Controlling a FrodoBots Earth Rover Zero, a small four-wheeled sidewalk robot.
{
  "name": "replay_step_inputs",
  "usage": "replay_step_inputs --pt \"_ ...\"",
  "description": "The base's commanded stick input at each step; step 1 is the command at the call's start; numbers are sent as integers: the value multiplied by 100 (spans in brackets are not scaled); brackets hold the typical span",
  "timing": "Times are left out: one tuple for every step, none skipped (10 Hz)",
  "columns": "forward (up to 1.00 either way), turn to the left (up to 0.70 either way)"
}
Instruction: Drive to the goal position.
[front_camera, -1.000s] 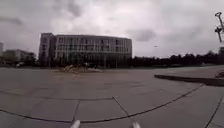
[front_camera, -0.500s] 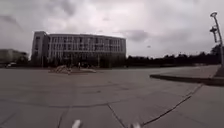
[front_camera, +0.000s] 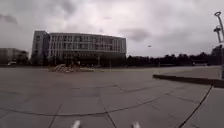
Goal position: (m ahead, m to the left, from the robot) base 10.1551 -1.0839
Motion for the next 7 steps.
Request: replay_step_inputs --pt "70 0" --pt "70 0" --pt "70 0" --pt "70 0" --pt "70 0" --pt "70 0" --pt "70 0"
